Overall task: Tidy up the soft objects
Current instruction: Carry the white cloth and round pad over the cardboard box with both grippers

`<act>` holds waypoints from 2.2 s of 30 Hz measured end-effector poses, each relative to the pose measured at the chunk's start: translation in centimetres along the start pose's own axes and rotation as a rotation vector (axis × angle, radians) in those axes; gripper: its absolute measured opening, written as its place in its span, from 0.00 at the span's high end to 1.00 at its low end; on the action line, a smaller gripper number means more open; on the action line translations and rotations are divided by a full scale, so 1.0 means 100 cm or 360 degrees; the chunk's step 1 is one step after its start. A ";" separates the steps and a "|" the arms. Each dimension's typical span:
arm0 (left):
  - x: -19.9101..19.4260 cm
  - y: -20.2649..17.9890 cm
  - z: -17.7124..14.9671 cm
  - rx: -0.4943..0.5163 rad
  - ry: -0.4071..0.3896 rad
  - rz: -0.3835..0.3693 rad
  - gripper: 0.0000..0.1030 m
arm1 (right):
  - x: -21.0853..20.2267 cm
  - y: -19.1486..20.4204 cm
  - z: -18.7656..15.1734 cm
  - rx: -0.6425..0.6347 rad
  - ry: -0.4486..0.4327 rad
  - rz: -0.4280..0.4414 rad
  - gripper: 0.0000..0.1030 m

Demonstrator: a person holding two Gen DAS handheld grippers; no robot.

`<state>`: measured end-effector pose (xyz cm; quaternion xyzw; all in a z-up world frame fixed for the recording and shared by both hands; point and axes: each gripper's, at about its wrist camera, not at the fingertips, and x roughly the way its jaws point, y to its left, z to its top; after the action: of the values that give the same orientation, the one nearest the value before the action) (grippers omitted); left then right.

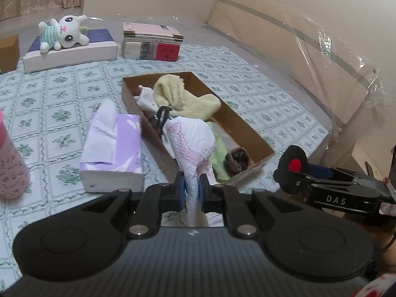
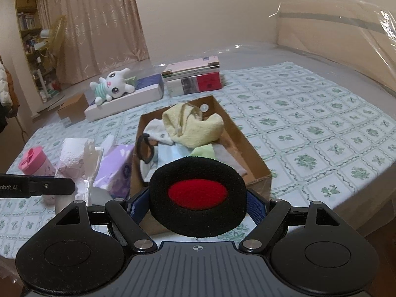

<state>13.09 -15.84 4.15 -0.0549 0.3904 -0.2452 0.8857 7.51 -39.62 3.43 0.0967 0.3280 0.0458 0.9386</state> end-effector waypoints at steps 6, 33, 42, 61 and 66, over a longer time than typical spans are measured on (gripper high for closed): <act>0.012 -0.009 0.005 -0.0007 0.0019 -0.0024 0.90 | 0.003 -0.009 0.003 0.0011 0.0000 -0.0006 0.23; 0.072 -0.020 0.043 -0.0019 0.0052 0.0000 0.90 | 0.043 -0.042 0.039 -0.0084 0.0003 -0.0041 0.23; 0.098 -0.007 0.077 -0.0057 0.0051 0.0013 0.90 | 0.066 -0.045 0.067 -0.0196 0.0000 -0.0043 0.23; 0.160 0.037 0.135 -0.0121 0.0090 0.0106 0.90 | 0.164 -0.036 0.139 -0.0501 0.0141 0.0040 0.23; 0.174 0.054 0.147 -0.0147 0.0092 0.0138 0.90 | 0.195 -0.032 0.155 -0.0551 0.0184 0.0065 0.23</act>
<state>35.83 -20.78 1.17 -0.0718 0.4288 -0.1898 0.8803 32.46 -42.18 2.77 -0.0624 0.3666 0.1261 0.9197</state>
